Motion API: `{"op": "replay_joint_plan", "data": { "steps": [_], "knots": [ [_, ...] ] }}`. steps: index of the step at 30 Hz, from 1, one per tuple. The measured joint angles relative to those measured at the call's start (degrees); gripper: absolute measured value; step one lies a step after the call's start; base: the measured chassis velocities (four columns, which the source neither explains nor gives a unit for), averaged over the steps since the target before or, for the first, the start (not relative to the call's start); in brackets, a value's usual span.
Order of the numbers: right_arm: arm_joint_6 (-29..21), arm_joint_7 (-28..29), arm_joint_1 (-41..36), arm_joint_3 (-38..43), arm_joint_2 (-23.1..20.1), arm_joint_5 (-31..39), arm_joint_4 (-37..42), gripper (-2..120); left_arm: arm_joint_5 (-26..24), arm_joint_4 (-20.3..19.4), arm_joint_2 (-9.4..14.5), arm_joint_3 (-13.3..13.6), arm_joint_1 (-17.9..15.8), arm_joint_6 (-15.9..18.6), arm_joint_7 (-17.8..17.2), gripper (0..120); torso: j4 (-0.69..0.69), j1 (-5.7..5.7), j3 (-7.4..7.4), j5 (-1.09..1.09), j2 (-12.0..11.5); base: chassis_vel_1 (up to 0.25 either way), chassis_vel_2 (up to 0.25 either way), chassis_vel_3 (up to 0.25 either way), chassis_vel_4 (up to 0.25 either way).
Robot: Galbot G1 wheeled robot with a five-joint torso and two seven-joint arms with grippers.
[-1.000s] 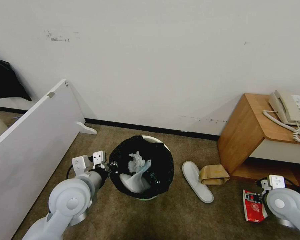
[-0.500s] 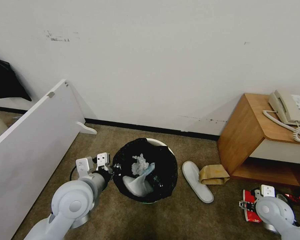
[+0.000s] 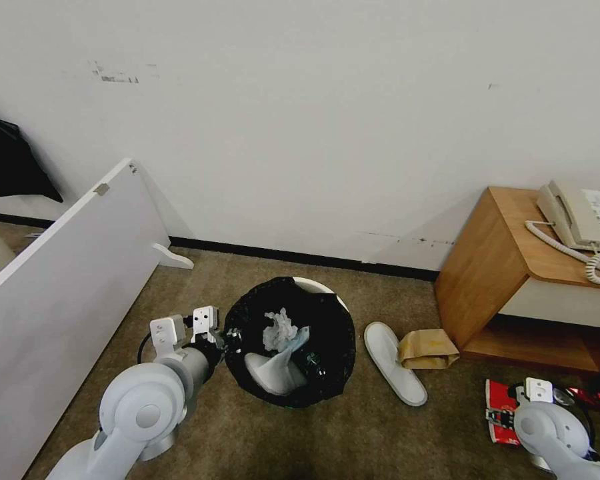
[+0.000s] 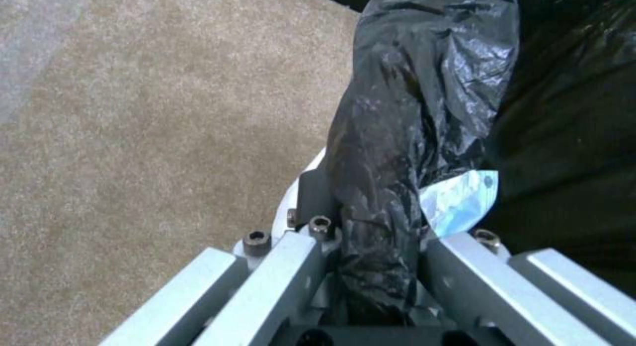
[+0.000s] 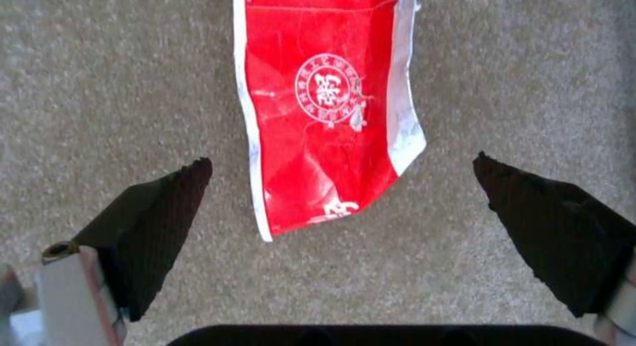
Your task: Pick up the trash bin, then pick up the garbage from the floor and place it into the trash bin.
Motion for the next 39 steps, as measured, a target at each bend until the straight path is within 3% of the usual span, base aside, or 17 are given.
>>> {"op": "replay_joint_plan", "data": {
  "steps": [39],
  "knots": [
    [0.0,-3.2,9.0,-4.1,2.7,-3.3,-9.7,100,0.4,2.3,-0.7,2.0,-1.8,-0.1,0.4,2,0.0,0.0,0.0,0.0,0.0,0.0,0.0,0.0,0.0]
  ]
}}
